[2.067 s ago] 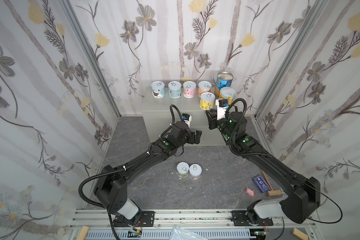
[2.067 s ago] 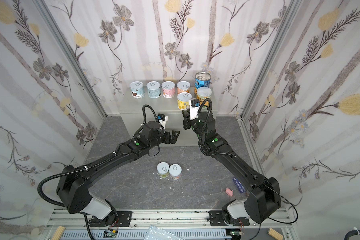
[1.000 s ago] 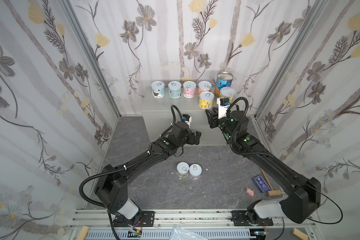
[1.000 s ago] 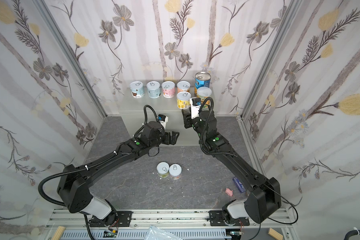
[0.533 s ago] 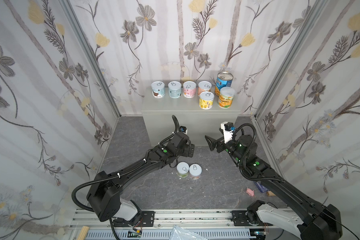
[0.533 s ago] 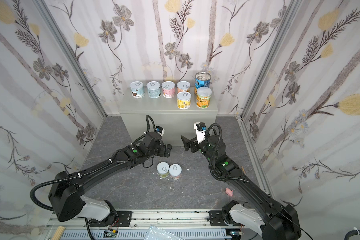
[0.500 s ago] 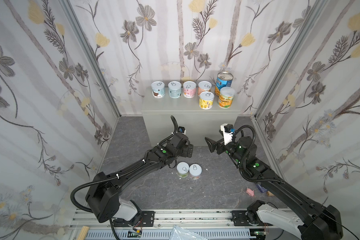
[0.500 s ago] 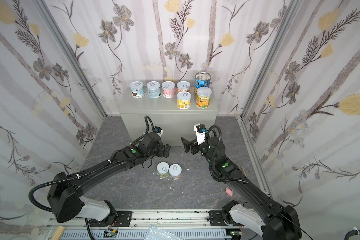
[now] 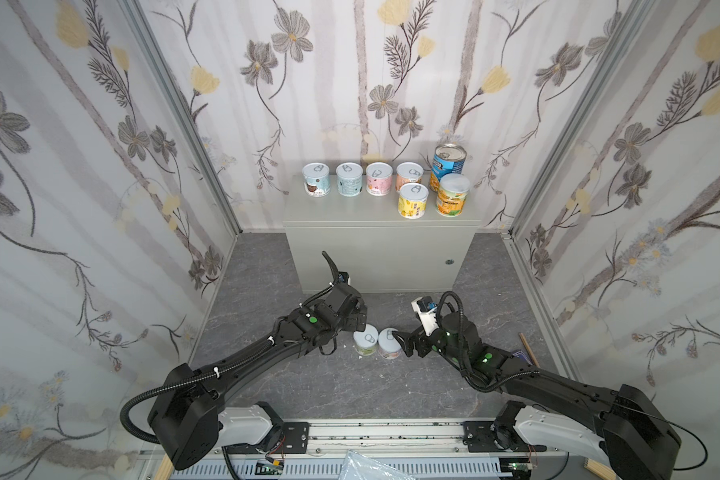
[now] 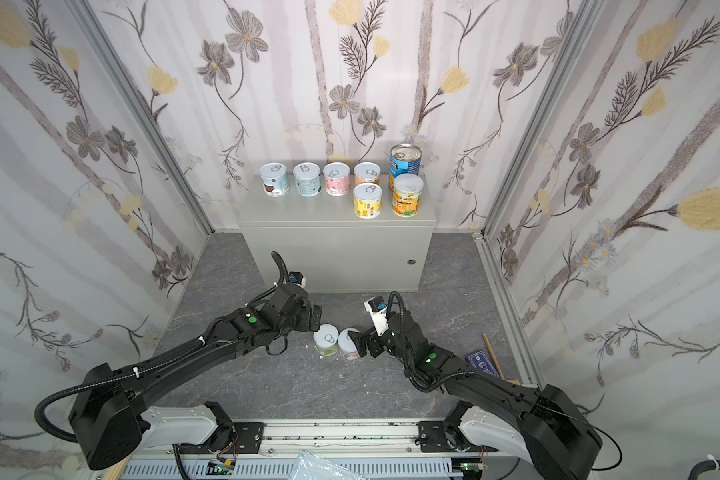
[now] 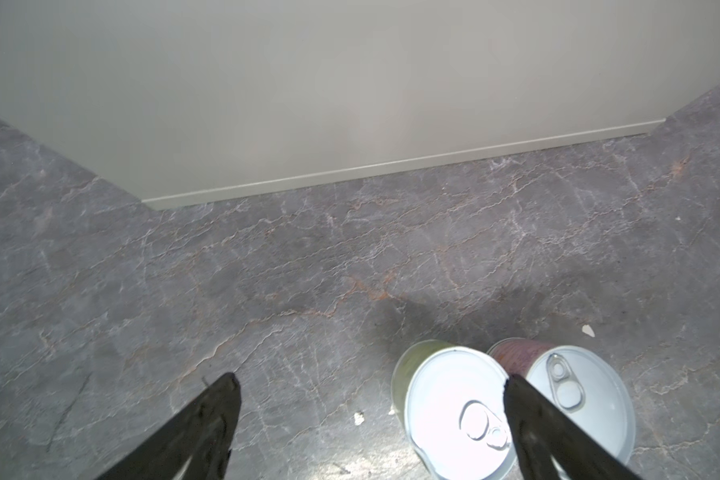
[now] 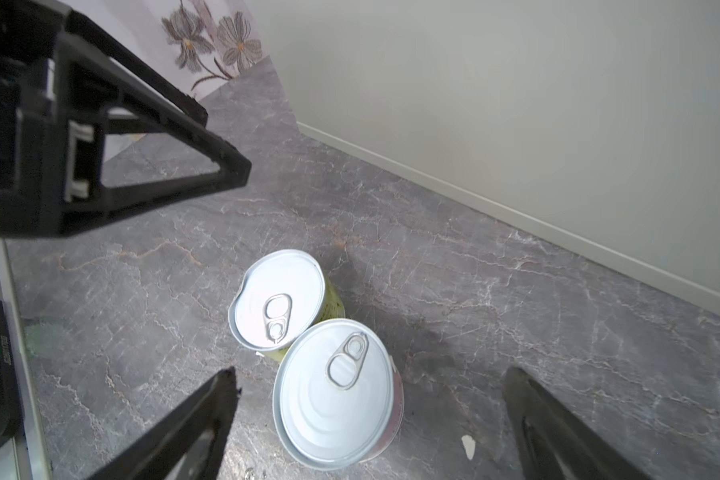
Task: Place and organize the canned foods onto the counter
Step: 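Lower the open right gripper over the pink-labelled floor can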
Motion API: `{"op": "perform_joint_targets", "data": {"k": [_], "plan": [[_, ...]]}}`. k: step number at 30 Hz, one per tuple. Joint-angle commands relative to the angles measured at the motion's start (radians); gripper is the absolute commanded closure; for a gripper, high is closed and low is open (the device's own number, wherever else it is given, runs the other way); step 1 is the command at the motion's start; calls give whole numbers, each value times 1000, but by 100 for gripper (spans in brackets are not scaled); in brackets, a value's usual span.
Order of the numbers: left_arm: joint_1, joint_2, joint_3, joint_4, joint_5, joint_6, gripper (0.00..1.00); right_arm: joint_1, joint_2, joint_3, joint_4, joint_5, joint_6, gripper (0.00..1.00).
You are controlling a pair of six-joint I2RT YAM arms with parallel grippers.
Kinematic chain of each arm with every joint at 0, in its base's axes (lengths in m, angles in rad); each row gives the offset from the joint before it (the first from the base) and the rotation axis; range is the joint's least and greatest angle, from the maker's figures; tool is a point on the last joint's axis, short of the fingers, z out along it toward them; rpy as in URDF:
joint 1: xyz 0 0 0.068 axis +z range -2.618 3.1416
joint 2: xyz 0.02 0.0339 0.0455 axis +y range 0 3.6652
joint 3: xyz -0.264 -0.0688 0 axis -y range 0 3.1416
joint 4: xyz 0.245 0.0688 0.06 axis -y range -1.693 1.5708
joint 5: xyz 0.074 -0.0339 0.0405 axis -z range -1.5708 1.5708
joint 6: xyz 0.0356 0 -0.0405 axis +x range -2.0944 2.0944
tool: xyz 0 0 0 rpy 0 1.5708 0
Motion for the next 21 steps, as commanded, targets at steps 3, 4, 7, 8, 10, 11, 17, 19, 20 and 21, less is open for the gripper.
{"op": "perform_joint_targets", "data": {"k": [3, 4, 7, 8, 10, 11, 17, 19, 20, 21], "plan": [[29, -39, -61, 49, 42, -69, 0, 75, 107, -1, 119, 30, -6, 0], [33, -36, -62, 46, 44, -73, 0, 82, 128, 2, 124, 27, -14, 0], [34, -24, -61, 45, 48, -72, 0, 103, 175, 7, 129, 28, -45, 0], [36, -21, -59, 48, 48, -72, 0, 108, 189, 8, 130, 34, -51, 0], [36, -14, -58, 54, 54, -69, 0, 110, 209, 14, 122, 61, -55, 0], [36, -13, -57, 59, 58, -69, 0, 112, 218, 16, 122, 80, -55, 0], [36, 13, -61, 78, 57, -76, 0, 121, 269, 42, 119, 185, -69, 1], [36, 17, -58, 83, 57, -77, 0, 123, 284, 52, 112, 213, -73, 1], [36, 18, -59, 85, 57, -77, 0, 122, 290, 55, 117, 220, -74, 1], [36, 19, -60, 86, 58, -76, 0, 123, 299, 56, 124, 212, -79, 1]]}}
